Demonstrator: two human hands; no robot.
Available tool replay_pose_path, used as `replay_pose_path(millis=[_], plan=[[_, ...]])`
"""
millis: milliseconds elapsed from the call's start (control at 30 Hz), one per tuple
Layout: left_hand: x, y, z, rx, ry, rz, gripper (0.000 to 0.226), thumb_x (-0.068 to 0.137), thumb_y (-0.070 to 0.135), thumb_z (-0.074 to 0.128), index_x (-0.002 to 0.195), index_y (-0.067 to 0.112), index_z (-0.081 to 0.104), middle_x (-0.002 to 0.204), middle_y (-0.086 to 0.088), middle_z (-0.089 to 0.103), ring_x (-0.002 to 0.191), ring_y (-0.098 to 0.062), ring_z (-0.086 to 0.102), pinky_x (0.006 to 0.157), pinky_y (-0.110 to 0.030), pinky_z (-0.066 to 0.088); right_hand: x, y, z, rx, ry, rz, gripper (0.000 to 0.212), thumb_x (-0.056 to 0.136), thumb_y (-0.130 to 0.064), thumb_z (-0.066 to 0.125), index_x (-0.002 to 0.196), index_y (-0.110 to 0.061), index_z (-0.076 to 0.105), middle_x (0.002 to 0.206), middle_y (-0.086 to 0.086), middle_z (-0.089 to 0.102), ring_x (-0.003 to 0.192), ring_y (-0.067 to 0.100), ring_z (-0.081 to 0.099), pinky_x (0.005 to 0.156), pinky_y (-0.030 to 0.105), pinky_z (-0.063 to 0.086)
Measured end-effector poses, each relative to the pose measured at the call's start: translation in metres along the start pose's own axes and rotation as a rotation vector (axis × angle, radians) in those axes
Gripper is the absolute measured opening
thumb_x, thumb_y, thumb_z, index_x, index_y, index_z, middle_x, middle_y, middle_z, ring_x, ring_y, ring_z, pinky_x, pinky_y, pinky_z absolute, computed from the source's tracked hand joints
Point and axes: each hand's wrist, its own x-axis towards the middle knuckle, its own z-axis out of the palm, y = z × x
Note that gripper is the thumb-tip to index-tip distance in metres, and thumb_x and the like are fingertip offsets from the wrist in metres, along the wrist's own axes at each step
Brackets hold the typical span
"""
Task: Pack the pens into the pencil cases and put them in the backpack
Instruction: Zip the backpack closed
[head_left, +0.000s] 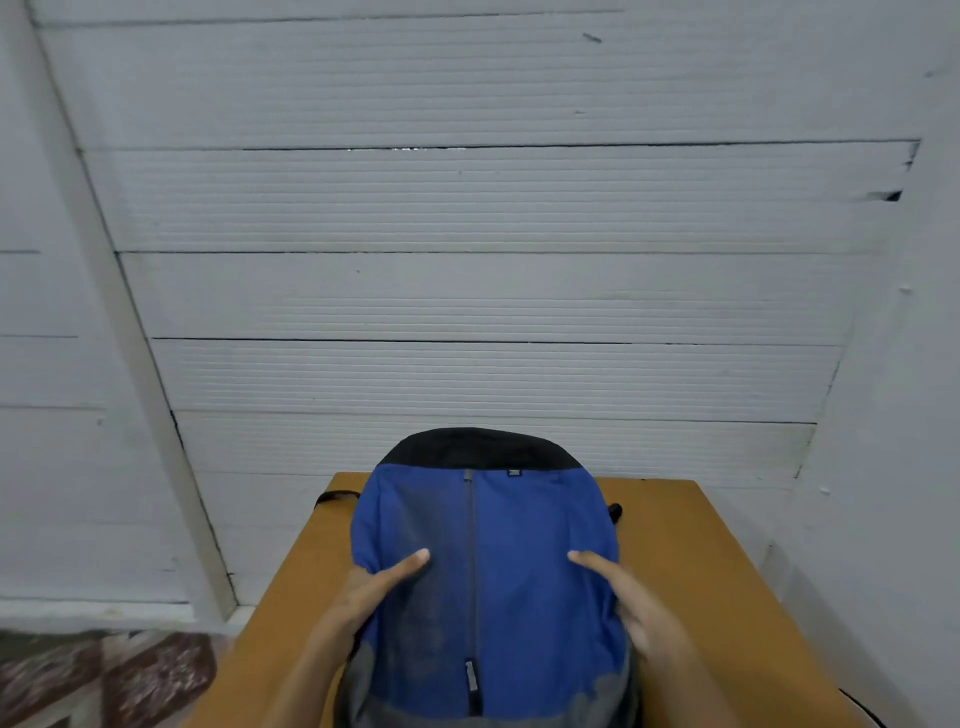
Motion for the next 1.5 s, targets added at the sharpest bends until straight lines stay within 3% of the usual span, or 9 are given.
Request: replay_pose_path(millis=[100,200,333,433,533,700,967,1167,1500], plan=[[0.003,0.0,0.001,-0.037,-0.031,-0.047,0.08,0.058,0.032,0.094,0.125,0.011,0.053,0.103,0.003,0.065,0.091,-0.013,0.061,0.072,-0.028,0.05,0.001,-0.007,0.01,0.048,-0.025,0.015,0.052,0.063,-0.023,0.088,0.109,-0.009,0.069,0.104,0.008,0.074,0.103,0.029,0.066,0.091,0.043,0.051],[0.008,-0.004,-0.011,-0.061,-0.058,-0.131,0.098,0.038,0.038,0.096,0.123,0.01,0.058,0.11,-0.006,0.07,0.099,-0.025,0.067,0.078,-0.037,0.055,0.0,-0.013,0.017,0.036,-0.051,0.012,0.055,0.057,-0.025,0.088,0.105,-0.009,0.068,0.095,0.009,0.075,0.098,0.031,0.067,0.078,0.039,0.052],[0.008,-0.009,-0.019,-0.069,-0.054,-0.176,0.086,0.05,0.031,0.097,0.124,0.009,0.059,0.11,-0.008,0.071,0.1,-0.028,0.068,0.077,-0.038,0.055,0.005,-0.012,0.012,-0.086,-0.004,0.049,0.08,0.034,-0.035,0.088,0.106,-0.008,0.065,0.099,0.009,0.073,0.097,0.028,0.065,0.072,0.036,0.05],[0.008,-0.016,-0.019,-0.082,-0.057,-0.173,0.09,0.041,0.036,0.098,0.12,0.011,0.062,0.108,-0.008,0.073,0.099,-0.03,0.07,0.088,-0.046,0.056,0.009,-0.006,0.004,-0.096,0.031,0.029,0.064,0.06,-0.028,0.09,0.112,-0.007,0.059,0.109,0.006,0.066,0.091,0.021,0.061,0.067,0.029,0.048],[0.009,-0.018,-0.018,-0.08,-0.025,-0.162,0.085,0.048,0.034,0.097,0.121,0.009,0.061,0.11,-0.01,0.072,0.1,-0.03,0.069,0.086,-0.045,0.056,0.008,-0.003,0.006,-0.133,0.049,-0.063,0.069,0.06,-0.033,0.091,0.114,-0.005,0.059,0.109,0.006,0.065,0.088,0.017,0.061,0.059,0.019,0.05],[0.013,-0.011,-0.006,-0.037,0.0,-0.122,0.075,0.059,0.032,0.092,0.12,0.009,0.056,0.114,-0.005,0.066,0.097,-0.023,0.065,0.081,-0.037,0.055,0.015,-0.005,0.003,-0.186,0.141,-0.094,0.03,0.086,-0.007,0.069,0.112,0.003,0.058,0.113,0.014,0.062,0.085,0.02,0.059,0.05,0.012,0.05],[0.029,-0.006,0.033,-0.01,-0.029,-0.049,0.041,0.081,0.014,0.078,0.114,0.011,0.055,0.11,-0.002,0.063,0.084,-0.008,0.061,0.061,-0.019,0.05,0.032,-0.01,-0.023,-0.271,0.305,-0.131,0.03,0.081,-0.01,0.076,0.106,-0.001,0.062,0.114,0.017,0.064,0.095,0.028,0.06,0.086,0.04,0.052],[0.035,-0.006,0.043,0.019,-0.013,-0.039,0.04,0.081,0.017,0.078,0.112,0.01,0.054,0.111,-0.002,0.061,0.087,-0.014,0.06,0.071,-0.024,0.049,0.035,-0.015,-0.03,-0.271,0.33,-0.136,0.042,0.082,-0.012,0.076,0.117,0.005,0.06,0.12,0.02,0.063,0.109,0.035,0.06,0.085,0.038,0.05],[0.035,-0.011,0.04,0.063,0.022,-0.059,0.051,0.08,0.025,0.079,0.121,0.008,0.053,0.118,-0.002,0.058,0.103,-0.021,0.057,0.084,-0.033,0.048,0.02,-0.017,-0.03,-0.25,0.246,-0.102,0.045,0.085,-0.021,0.074,0.121,0.0,0.057,0.115,0.01,0.062,0.094,0.022,0.06,0.066,0.023,0.05]])
